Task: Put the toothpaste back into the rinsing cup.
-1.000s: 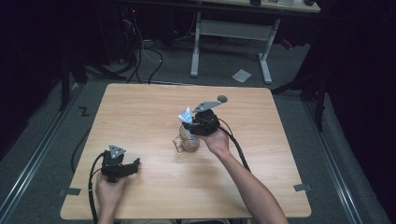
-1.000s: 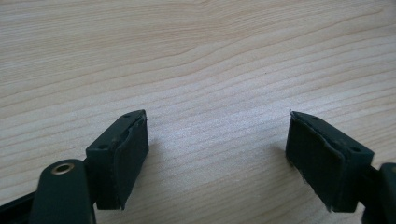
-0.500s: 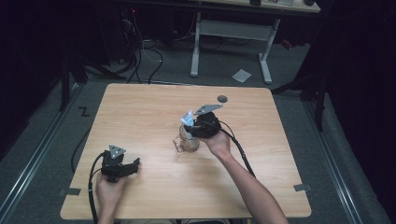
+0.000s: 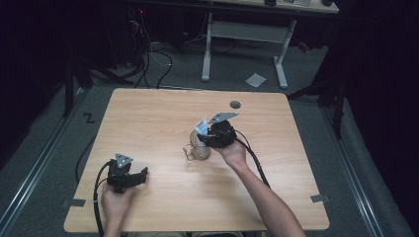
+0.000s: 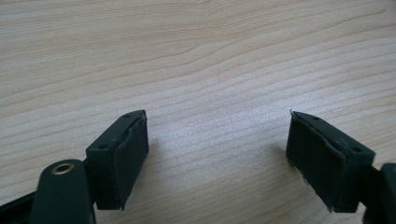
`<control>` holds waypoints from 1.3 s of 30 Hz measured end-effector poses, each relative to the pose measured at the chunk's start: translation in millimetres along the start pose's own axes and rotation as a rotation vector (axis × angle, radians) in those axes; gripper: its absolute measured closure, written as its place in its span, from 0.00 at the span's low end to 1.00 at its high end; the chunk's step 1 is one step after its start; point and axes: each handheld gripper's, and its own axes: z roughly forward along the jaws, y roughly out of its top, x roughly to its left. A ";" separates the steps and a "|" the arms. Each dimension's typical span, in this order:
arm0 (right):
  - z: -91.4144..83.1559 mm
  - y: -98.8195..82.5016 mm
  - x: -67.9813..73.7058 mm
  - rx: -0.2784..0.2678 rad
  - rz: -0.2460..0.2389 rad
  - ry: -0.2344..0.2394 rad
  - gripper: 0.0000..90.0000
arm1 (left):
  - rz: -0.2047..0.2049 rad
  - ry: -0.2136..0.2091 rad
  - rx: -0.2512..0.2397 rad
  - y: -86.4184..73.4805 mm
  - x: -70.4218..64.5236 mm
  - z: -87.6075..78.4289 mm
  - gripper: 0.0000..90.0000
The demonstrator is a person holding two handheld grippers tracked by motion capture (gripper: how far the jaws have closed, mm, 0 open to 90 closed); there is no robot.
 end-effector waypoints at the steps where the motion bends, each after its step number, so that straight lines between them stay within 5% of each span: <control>1: -0.3 -0.5 0.9 -0.002 -0.001 -0.002 0.66 | 0.000 0.000 0.000 0.0 0.0 0.0 0.24; 39: -17.0 -14.1 7.9 -0.062 -0.005 -0.016 0.52 | -0.002 0.000 -0.001 -0.2 0.0 -0.1 0.24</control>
